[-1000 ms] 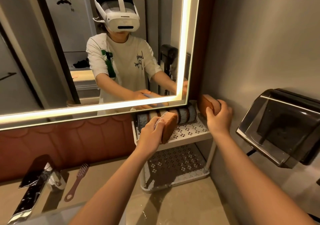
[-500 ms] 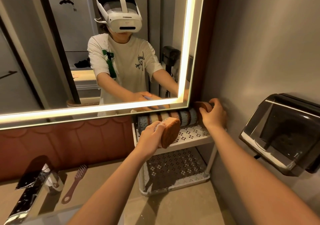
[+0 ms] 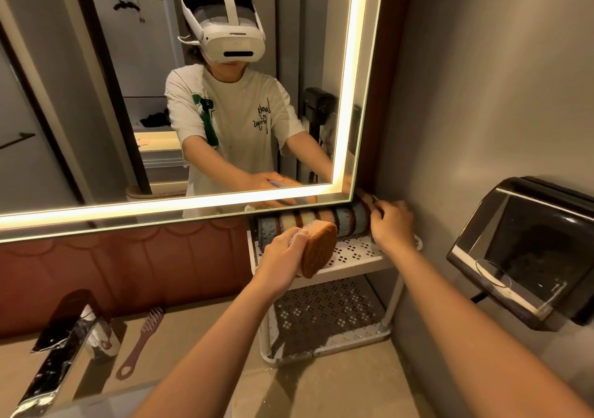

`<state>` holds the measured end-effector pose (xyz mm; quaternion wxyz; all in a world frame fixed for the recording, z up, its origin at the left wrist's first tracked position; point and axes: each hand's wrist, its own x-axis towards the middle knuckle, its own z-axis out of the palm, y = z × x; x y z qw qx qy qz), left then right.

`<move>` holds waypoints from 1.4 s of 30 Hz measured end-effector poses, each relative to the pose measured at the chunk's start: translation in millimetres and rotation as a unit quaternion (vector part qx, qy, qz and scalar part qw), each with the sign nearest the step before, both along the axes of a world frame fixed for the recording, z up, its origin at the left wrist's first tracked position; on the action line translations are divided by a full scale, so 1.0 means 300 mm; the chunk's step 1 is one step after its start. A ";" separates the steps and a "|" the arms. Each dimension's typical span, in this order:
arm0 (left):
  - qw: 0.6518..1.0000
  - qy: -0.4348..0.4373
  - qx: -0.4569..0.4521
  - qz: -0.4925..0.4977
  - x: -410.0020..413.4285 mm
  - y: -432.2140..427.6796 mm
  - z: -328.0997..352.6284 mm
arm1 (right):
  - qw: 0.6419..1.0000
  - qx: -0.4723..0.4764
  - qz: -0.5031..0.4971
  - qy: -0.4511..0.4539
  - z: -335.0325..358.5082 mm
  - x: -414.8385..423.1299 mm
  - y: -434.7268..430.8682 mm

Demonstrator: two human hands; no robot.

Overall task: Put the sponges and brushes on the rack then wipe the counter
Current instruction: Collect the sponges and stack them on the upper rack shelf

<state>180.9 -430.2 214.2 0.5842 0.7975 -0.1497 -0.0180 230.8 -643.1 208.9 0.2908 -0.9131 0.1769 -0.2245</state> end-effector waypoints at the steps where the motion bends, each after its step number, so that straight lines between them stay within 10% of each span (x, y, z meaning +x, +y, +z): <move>1: 1.000 0.001 -0.001 -0.001 -0.002 0.000 0.003 | 0.999 -0.014 -0.004 -0.035 0.003 -0.019 0.013; 4: 1.000 0.009 -0.015 0.004 -0.004 -0.002 0.009 | 0.986 0.009 0.117 -0.119 0.014 -0.096 0.065; 9: 0.998 0.041 -0.045 0.010 0.000 0.002 0.006 | 0.908 0.186 0.364 0.097 0.047 -0.169 0.120; 16: 0.995 0.044 -0.026 0.087 0.004 -0.006 -0.001 | 0.922 0.218 0.310 0.078 0.040 -0.141 0.120; 29: 0.950 0.005 0.269 0.156 0.042 -0.057 -0.023 | 0.973 -0.034 0.179 0.143 0.008 -0.108 0.180; 42: 0.964 -0.125 0.143 0.187 -0.056 -0.005 0.012 | 0.976 -0.095 0.164 0.105 0.066 -0.179 0.218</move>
